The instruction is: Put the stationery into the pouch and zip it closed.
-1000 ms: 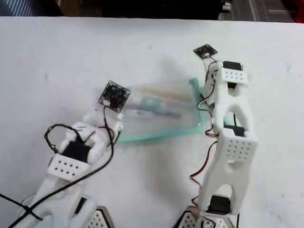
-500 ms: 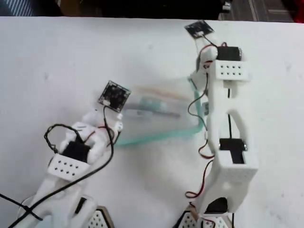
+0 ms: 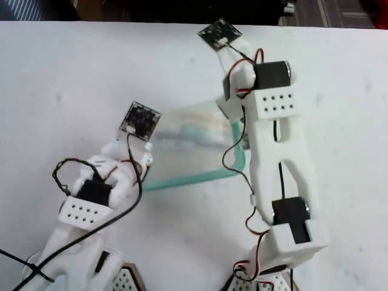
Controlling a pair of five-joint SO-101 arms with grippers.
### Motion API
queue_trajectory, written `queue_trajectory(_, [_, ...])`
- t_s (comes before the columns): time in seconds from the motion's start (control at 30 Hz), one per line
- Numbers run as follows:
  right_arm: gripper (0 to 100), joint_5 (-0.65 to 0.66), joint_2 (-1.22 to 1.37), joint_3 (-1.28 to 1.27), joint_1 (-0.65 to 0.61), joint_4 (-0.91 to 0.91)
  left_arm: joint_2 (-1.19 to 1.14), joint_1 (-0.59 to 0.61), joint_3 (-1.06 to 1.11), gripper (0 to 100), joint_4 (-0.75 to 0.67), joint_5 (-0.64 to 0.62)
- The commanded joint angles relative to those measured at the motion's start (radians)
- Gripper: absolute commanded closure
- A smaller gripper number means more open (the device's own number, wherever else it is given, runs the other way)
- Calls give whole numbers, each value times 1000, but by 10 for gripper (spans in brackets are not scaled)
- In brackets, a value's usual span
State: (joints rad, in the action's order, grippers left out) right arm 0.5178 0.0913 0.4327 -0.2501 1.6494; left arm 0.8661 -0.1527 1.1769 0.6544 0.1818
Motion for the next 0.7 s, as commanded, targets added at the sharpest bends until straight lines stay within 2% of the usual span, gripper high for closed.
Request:
queue_trajectory(0.0, [982, -11, -94, 8, -48, 27, 148, 58, -9, 976, 49, -21])
queue_trajectory(0.2, [982, -11, -156, 8, -96, 58, 449, 165, 12, 976, 183, -89])
queue_trajectory(0.5, [982, 0, -329, 43, -145, 31, 977, 163, 203, 976, 242, -95])
queue_trajectory(0.67, [982, -3, -407, 92, -147, -21, 940, 163, 192, 976, 245, -95])
